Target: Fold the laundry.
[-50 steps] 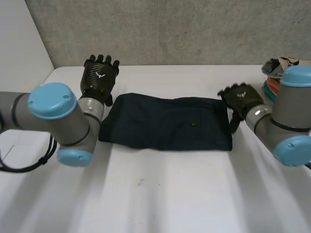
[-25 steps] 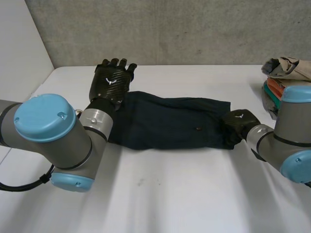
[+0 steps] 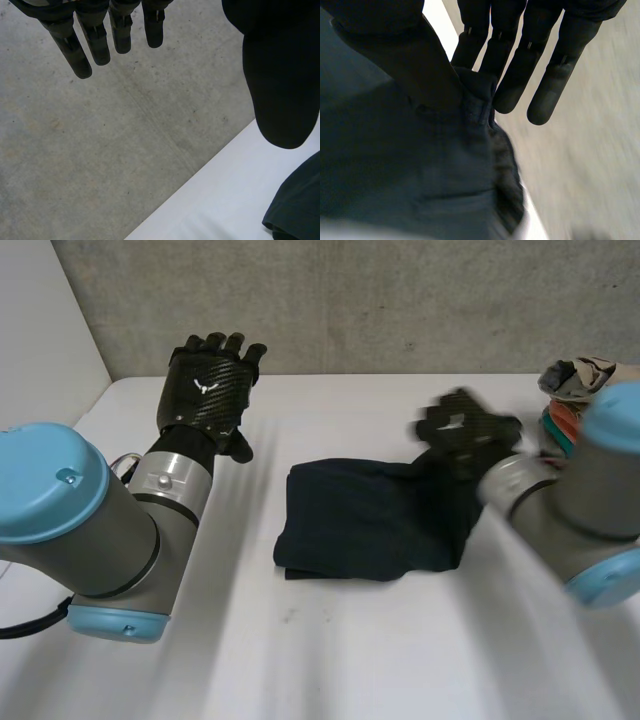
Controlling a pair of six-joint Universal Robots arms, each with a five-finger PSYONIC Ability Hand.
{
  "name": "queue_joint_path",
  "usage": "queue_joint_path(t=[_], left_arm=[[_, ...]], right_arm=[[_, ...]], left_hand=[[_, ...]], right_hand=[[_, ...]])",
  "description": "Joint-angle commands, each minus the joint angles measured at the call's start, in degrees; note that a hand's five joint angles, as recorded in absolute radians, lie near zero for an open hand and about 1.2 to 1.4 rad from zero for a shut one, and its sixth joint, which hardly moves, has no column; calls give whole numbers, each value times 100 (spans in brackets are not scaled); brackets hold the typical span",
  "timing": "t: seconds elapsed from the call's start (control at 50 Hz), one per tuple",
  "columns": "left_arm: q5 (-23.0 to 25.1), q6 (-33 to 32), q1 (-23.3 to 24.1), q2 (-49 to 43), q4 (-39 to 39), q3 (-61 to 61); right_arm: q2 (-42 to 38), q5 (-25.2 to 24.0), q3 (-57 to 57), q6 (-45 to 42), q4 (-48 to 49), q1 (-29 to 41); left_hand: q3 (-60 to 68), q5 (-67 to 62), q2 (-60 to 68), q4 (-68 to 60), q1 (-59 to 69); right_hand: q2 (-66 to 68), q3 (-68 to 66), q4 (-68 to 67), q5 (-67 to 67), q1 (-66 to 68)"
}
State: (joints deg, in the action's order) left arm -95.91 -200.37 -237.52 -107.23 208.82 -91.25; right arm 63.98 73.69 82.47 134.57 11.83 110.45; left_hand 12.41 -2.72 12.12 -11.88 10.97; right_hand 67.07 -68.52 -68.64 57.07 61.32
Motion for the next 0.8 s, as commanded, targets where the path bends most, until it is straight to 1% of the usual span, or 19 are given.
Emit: queue_joint_path(t=[0.02, 0.06, 0.1, 0.16, 0.18, 0.2, 0.22, 0.26, 0.28, 0.3, 0.34, 0.36, 0.42, 0.44, 0.5, 0.58, 0.62, 0.72, 0.8], left_arm=[[-24, -2, -31, 114, 10, -16], [-24, -2, -31, 132, 10, -7], [-24, -11, -22, 123, 10, 19], [-24, -11, -22, 123, 10, 90], [-15, -11, -31, 123, 19, 98], [-15, -19, -31, 123, 19, 125], [-15, -19, -40, 114, 10, 212], [-15, -19, -22, 114, -33, 335], [-24, -11, -13, 62, -86, 501], [-15, -11, 13, 35, -104, 590], [-6, 16, 39, -35, -174, 722], [3, 94, 57, -192, -270, 905], [11, 270, 118, -447, -403, 1161], [29, 427, 240, -622, -507, 1397], [160, 683, 487, -1061, -788, 1889], [459, 841, 689, -1659, -1166, 2461], [468, 877, 769, -1889, -1316, 2638], [355, 895, 936, -2487, -1712, 2972], [-32, 868, 927, -2786, -2055, 3016]], right_arm=[[-438, -1207, 375, -1, 1110, 1311], [-789, -1487, 332, -1, 1181, 1461], [-896, -1638, 305, 7, 1225, 1471], [-791, -1709, 200, 218, 1313, 1470], [-747, -1683, 165, 279, 1322, 1471], [-677, -1587, 104, 497, 1270, 1444], [-624, -1534, 103, 674, 1252, 1409], [-484, -1367, 120, 1156, 1243, 1278], [-274, -1157, 147, 1803, 1217, 1086], [-159, -1042, 173, 2183, 1199, 1006], [78, -822, 226, 2974, 1181, 865], [288, -595, 226, 3753, 1094, 690], [518, -444, 261, 4584, 822, 382], [632, -400, 244, 4917, 542, 146], [633, -364, 139, 4956, -117, -303], [458, -382, -168, 4720, -698, -480], [230, -390, -344, 4544, -840, -472], [-350, -460, -846, 4130, -1174, -445], [-851, -741, -1136, 3919, -1411, -437]], left_hand=[[-219, 251, -190, 166, -75], [-219, 251, -190, 166, -75], [-219, 251, -190, 166, -75], [-202, 234, -173, 150, -59], [-202, 234, -173, 150, -59], [-202, 234, -173, 150, -59], [-202, 234, -173, 150, -59], [-185, 217, -157, 133, -42], [-169, 201, -140, 116, -25], [-152, 184, -123, 99, -8], [-118, 150, -90, 66, 25], [-85, 117, -56, 32, 59], [-68, 100, -39, 15, 76], [-51, 83, -22, -2, 93], [-34, 66, -5, -19, 110], [0, 32, 28, -52, 143], [16, 16, 45, -69, 160], [33, -1, 62, -86, 177], [67, -35, 96, -119, 211]], right_hand=[[1293, -1148, -1136, 1293, 1868], [1293, -1148, -1136, 1293, 1868], [1293, -1148, -1136, 1293, 1868], [-42, 187, 199, -42, 532], [-763, 908, 920, -762, -188], [-2951, 3097, 3108, -2951, -2377], [-3922, 4068, 4080, -3922, -3348], [-5022, 5167, 5179, -5022, -4447], [-5509, 5654, 5666, -5508, -4934], [-5707, 5852, 5864, -5707, -5132], [-5707, 5852, 5864, -5707, -5132], [-5707, 5852, 5864, -5707, -5132], [-5707, 5852, 5864, -5707, -5132], [-5707, 5852, 5864, -5707, -5132], [-5707, 5852, 5864, -5707, -5132], [-5707, 5852, 5864, -5707, -5132], [-5707, 5852, 5864, -5707, -5132], [-5707, 5852, 5864, -5707, -5132], [-5707, 5852, 5864, -5707, -5132]])
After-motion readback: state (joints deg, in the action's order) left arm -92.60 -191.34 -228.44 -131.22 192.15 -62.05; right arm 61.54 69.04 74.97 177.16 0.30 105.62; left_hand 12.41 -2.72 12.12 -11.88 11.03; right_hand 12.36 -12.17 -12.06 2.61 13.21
